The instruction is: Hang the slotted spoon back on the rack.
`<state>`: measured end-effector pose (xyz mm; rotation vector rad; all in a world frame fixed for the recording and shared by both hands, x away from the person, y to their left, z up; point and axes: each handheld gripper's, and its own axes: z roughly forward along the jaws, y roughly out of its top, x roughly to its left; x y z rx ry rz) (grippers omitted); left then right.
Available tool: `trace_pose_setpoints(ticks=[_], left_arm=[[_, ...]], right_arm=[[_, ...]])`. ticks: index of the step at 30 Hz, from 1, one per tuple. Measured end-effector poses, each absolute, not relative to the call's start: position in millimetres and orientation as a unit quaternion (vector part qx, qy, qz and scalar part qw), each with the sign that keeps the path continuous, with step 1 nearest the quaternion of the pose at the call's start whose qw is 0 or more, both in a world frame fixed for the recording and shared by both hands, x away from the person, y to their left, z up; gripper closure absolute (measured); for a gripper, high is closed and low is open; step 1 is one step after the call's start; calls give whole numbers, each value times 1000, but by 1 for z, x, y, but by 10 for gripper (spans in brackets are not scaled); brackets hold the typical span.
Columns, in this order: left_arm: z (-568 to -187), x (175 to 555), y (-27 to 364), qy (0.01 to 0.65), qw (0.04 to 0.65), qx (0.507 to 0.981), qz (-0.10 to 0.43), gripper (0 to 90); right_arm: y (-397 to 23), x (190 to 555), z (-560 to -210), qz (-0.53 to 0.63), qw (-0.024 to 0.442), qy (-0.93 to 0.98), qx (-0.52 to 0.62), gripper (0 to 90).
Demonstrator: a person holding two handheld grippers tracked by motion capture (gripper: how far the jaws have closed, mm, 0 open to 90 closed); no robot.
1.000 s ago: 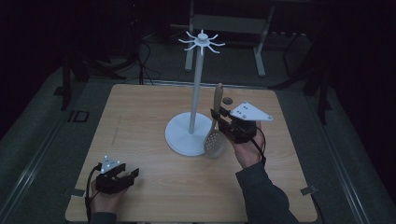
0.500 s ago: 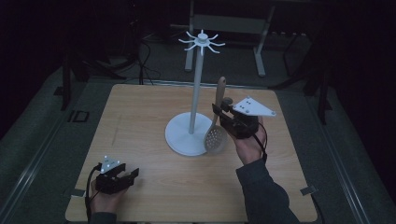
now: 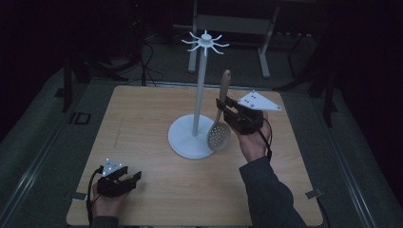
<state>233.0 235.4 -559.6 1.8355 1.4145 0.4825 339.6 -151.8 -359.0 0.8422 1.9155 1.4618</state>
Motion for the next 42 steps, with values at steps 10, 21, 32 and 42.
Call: trace_pose_setpoints(ticks=[10, 21, 32, 42], left_arm=[[-560, 233, 235, 553, 377, 718, 188, 391], [-560, 233, 235, 553, 377, 718, 188, 391], [-560, 233, 235, 554, 378, 718, 188, 390], [-560, 233, 236, 554, 378, 717, 188, 390]], right_arm=[[-151, 345, -350, 546, 295, 718, 317, 740], [-150, 356, -338, 539, 301, 718, 320, 739], [-146, 364, -333, 538, 297, 719, 326, 740], [-140, 370, -327, 528, 298, 724, 328, 740]])
